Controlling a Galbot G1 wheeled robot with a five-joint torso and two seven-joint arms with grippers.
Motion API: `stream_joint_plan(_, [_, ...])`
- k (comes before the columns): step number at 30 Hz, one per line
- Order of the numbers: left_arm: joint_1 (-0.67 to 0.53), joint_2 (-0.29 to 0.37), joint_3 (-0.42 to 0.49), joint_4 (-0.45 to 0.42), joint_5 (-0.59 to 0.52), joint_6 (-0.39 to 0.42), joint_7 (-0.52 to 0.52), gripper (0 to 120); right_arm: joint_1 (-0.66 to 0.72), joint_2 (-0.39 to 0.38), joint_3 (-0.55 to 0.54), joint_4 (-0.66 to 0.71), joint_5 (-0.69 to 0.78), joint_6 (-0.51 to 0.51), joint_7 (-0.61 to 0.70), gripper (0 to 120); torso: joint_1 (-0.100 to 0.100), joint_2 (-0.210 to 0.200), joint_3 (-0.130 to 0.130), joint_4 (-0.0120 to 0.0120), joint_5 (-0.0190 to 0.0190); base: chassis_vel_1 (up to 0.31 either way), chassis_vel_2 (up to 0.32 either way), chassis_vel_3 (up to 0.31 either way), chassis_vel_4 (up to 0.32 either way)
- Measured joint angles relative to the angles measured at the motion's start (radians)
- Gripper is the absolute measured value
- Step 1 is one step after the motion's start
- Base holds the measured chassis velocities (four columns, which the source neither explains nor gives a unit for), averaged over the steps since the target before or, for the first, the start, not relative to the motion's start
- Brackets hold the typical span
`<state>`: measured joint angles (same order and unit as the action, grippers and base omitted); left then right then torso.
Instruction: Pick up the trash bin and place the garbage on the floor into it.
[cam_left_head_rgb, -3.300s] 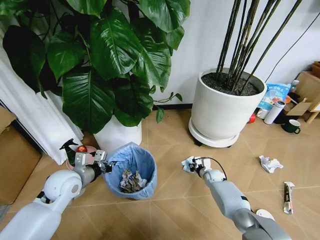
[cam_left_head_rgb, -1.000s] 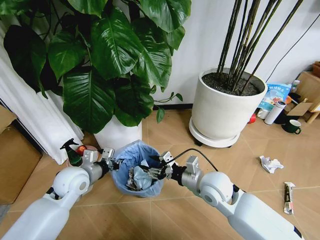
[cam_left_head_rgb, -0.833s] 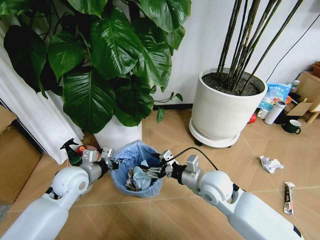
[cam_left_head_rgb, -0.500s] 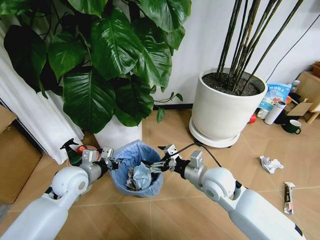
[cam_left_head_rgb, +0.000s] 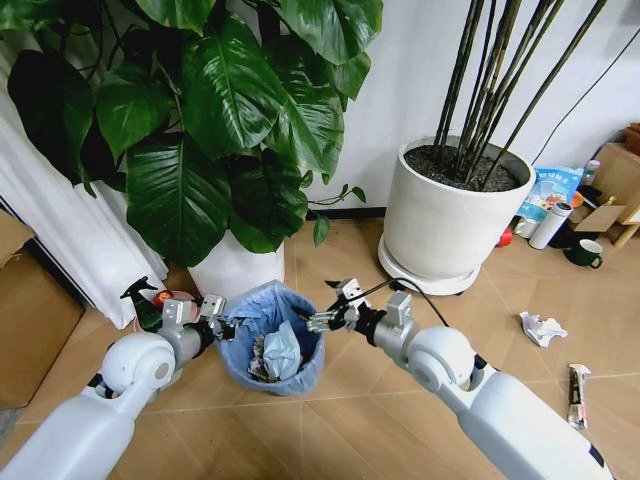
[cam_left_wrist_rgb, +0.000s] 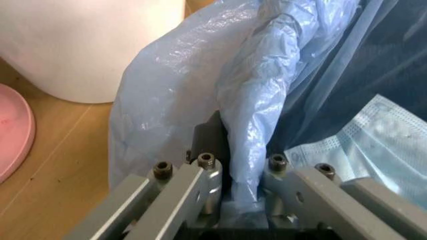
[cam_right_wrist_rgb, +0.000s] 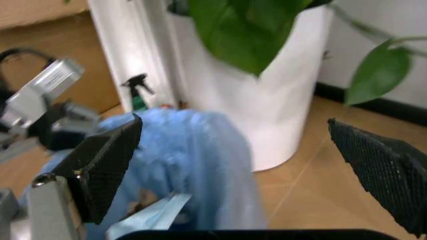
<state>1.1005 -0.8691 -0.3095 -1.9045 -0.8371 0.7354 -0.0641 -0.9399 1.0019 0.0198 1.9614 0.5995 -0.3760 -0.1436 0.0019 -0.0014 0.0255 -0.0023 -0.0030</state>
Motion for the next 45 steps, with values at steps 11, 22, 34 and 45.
stream_joint_plan(11, [0.021, -0.014, -0.015, -0.003, 0.011, 0.000, 0.000, 2, -0.044, 0.025, 0.119, -0.010, -0.040, 0.033, 0.062, 100, 0.000, 0.000, 0.000, 0.0001, 0.0000, 0.000, 0.000, 0.000, 0.000])
stream_joint_plan(22, [0.038, -0.016, -0.035, -0.014, 0.017, -0.001, 0.001, 2, -0.141, 0.080, 0.322, -0.024, -0.072, 0.024, 0.089, 100, 0.000, 0.000, 0.000, 0.0000, 0.0000, 0.000, 0.000, 0.000, 0.000])
stream_joint_plan(34, [0.044, -0.026, -0.037, -0.018, 0.028, -0.004, 0.009, 2, -0.186, 0.105, 0.365, -0.026, -0.081, 0.025, 0.095, 100, 0.000, 0.000, 0.000, -0.0001, -0.0001, -0.086, -0.091, 0.098, 0.095])
stream_joint_plan(45, [0.045, -0.024, -0.037, -0.016, 0.030, -0.006, 0.017, 2, -0.199, 0.116, 0.368, -0.030, -0.086, 0.024, 0.096, 100, 0.000, 0.000, 0.000, 0.0001, 0.0000, -0.155, -0.140, 0.146, 0.149])
